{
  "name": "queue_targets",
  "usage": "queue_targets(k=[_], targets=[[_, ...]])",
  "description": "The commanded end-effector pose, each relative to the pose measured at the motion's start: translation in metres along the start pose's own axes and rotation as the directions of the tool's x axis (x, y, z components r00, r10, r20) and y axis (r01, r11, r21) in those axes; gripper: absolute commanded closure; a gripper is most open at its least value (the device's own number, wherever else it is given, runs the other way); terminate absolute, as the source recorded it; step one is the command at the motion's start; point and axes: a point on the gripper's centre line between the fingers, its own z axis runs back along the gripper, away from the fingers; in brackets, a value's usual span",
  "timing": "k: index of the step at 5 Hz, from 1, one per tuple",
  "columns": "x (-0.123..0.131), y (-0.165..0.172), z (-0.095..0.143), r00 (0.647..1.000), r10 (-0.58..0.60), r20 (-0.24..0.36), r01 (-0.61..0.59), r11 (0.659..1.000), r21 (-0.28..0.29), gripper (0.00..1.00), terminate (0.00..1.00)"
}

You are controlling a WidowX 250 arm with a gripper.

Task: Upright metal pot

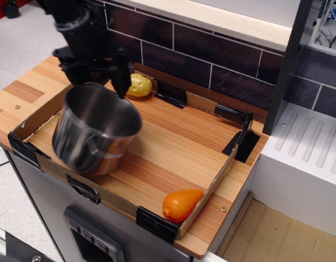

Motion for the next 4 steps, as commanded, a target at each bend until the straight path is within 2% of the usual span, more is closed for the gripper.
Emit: queue_targets(k=[1,2,3,4], targets=[[0.011,0.014,0.049,0.998,-0.064,0.026,0.063,0.997,0.047,0.0,0.0],[0.012,0.011,0.054,0.997,-0.073,0.011,0.072,0.993,0.092,0.0,0.0],[0.013,-0.002,0.076,0.999,-0.048,0.011,0.046,0.99,0.137,0.0,0.0],[0.015,-0.014,0.1,1.0,0.0,0.026,-0.006,0.978,0.207,0.0,0.0]])
